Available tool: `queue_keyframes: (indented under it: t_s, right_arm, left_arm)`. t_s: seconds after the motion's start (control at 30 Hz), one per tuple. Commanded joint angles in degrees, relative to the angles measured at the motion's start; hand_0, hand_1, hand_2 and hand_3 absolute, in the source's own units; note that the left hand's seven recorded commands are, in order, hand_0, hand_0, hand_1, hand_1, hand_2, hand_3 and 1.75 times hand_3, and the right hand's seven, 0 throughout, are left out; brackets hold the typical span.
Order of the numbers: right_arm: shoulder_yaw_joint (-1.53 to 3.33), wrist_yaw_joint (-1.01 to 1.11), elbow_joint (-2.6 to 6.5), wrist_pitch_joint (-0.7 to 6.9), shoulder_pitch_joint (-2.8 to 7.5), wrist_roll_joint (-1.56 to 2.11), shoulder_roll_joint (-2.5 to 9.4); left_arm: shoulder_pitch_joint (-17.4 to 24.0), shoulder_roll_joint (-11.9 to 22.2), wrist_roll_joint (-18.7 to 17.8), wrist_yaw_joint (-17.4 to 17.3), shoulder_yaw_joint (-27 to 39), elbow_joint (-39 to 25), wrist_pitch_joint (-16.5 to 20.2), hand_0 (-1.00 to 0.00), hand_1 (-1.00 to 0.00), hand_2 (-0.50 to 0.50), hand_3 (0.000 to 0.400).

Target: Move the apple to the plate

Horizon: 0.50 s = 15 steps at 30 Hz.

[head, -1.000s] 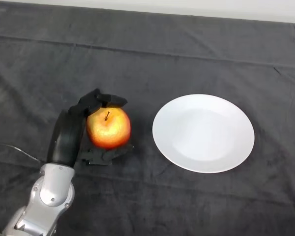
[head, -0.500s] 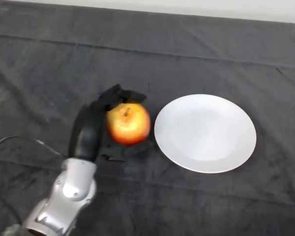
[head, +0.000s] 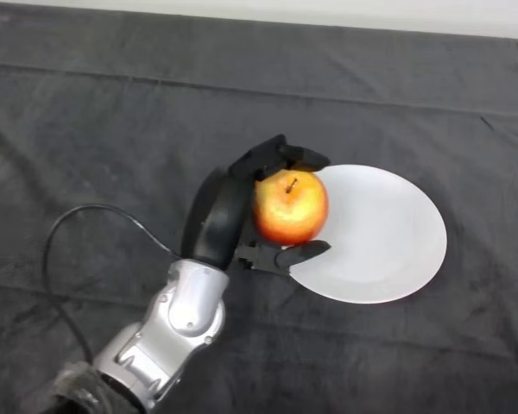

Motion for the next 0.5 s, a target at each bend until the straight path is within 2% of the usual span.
queue_keyframes:
  t_s: [0.03, 0.5]
  right_arm:
    - [0.66, -0.33, -1.42, -0.30, -0.56, 0.89, -0.09]
    - [0.56, -0.14, -1.10, -0.38, -0.66, 0.99, -0.22]
  left_arm:
    - [-4.05, -0.13, -1.19, 1.09, -1.90, 3.27, -1.00, -1.00, -1.00, 0.00, 0.400]
    - [-11.28, -3.41, -7.57, 2.98, -11.52, 13.84, -3.60, -1.00, -1.00, 0.00, 0.400]
